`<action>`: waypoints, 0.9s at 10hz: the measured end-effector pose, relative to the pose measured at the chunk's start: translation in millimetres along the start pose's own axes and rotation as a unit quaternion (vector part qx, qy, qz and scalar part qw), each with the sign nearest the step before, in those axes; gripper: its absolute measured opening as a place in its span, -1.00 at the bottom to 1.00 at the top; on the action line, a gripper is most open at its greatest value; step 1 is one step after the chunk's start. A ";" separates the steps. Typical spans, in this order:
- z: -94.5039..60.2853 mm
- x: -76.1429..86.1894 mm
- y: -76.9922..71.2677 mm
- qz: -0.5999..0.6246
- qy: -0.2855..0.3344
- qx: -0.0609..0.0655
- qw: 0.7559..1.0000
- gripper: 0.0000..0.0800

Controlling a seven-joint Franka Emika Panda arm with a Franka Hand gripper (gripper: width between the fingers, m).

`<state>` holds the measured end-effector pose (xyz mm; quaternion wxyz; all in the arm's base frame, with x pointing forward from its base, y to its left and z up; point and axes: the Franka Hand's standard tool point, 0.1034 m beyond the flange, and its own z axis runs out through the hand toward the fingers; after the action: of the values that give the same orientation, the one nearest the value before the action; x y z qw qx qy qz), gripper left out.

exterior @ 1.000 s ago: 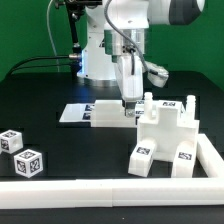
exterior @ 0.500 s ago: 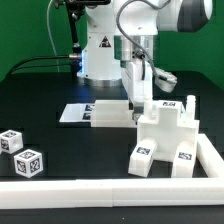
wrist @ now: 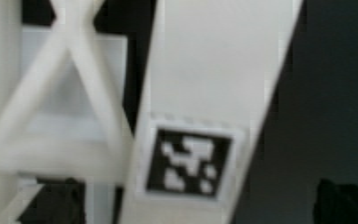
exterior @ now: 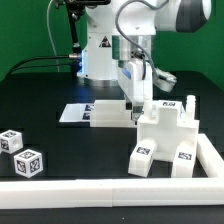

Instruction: Assemble chair

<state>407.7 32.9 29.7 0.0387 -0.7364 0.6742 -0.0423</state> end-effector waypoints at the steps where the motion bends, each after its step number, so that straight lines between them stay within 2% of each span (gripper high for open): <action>1: -3.9 3.0 -1.8 0.007 -0.001 0.005 1.000 0.62; 4: 1.4 -2.2 3.4 0.002 -0.001 -0.002 1.000 0.62; 6: 2.5 -2.5 5.2 0.007 -0.001 -0.004 1.000 0.62; 9: 12.2 1.5 12.7 -0.001 0.008 -0.012 1.000 0.62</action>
Offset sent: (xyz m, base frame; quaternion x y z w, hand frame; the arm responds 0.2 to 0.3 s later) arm -0.0045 0.0044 -0.0205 0.0056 -0.0116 0.0434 0.9990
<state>396.7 30.3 16.1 0.0238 -0.7371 0.6742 -0.0402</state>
